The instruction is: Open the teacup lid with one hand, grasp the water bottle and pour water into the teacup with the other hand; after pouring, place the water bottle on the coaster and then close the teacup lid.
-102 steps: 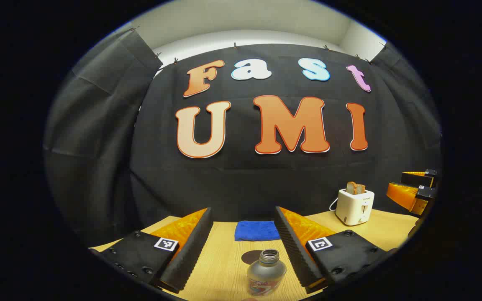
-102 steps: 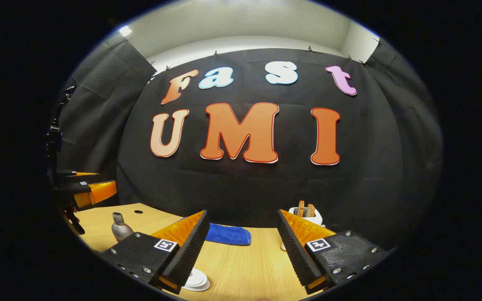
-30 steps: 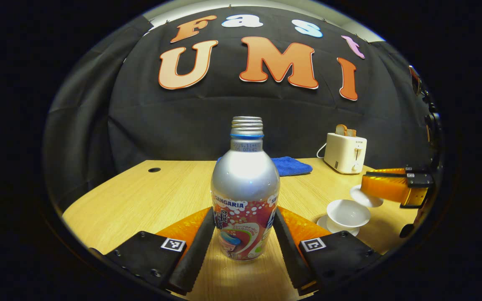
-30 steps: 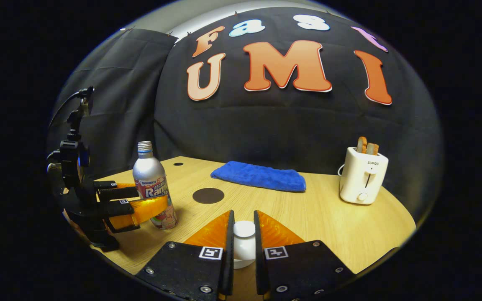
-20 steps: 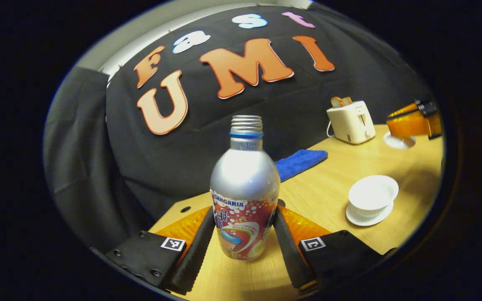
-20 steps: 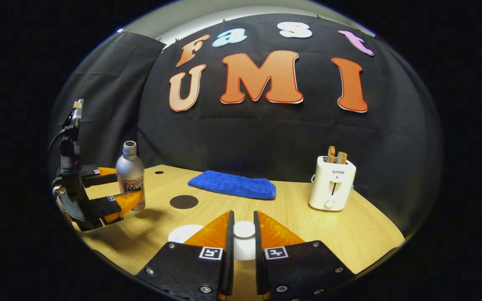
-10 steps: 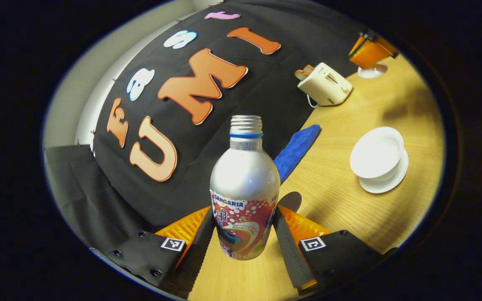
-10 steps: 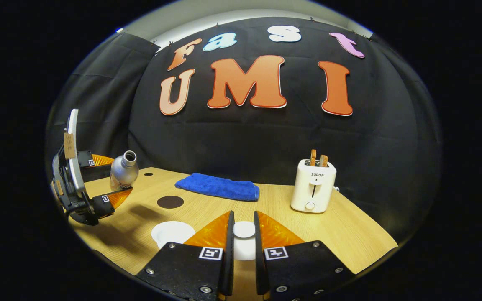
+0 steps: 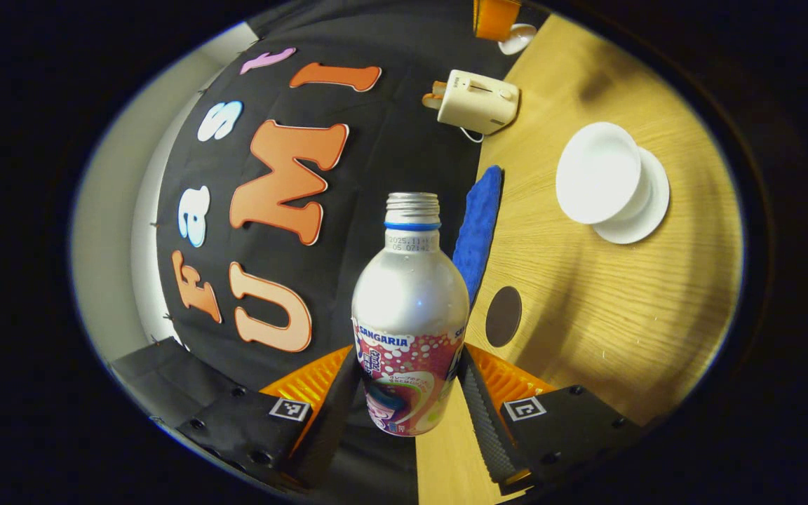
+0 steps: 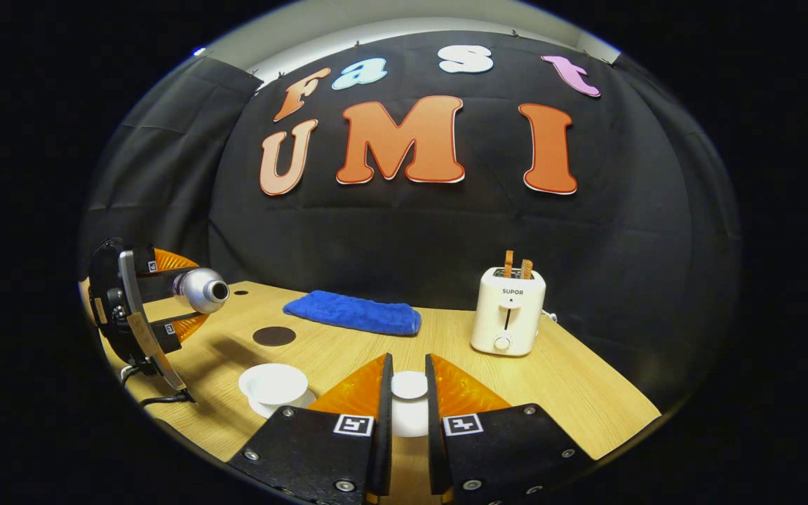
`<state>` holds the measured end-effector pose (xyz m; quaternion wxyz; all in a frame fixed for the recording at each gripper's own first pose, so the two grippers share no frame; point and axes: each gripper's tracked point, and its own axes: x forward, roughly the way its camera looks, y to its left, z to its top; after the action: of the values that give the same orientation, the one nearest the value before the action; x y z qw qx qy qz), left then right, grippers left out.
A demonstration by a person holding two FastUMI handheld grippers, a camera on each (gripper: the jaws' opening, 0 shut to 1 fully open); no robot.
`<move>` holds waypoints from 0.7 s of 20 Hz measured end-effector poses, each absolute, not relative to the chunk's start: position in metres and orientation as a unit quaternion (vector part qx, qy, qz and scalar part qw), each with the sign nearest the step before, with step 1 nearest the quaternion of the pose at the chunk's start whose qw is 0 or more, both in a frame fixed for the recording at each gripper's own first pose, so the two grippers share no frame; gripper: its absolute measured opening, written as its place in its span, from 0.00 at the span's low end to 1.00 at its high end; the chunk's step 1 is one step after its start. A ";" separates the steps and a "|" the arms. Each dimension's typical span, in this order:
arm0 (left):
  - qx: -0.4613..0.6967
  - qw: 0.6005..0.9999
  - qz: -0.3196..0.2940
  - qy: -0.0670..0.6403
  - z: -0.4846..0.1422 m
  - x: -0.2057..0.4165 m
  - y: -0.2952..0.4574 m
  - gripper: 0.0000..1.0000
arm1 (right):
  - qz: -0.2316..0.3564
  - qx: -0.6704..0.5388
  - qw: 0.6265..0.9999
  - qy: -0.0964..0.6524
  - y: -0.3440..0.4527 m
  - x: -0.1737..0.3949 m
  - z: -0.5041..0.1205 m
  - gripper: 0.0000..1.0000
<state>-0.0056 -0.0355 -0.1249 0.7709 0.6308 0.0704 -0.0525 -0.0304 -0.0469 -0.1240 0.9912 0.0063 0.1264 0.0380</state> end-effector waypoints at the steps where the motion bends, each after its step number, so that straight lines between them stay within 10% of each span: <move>1: 0.644 0.760 -0.052 0.067 -0.123 -0.006 -0.037 0.82 | 0.039 0.007 0.991 0.128 -0.047 -0.032 -0.125 0.22; 14: 0.759 0.648 -0.066 0.009 -0.105 -0.001 -0.065 0.83 | 0.037 0.015 0.991 0.124 -0.056 -0.037 -0.128 0.22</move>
<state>-0.0013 -0.0645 -0.1050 0.6481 0.7586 0.0085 -0.0662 -0.0371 -0.0562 -0.1285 0.9915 0.0146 0.1238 0.0371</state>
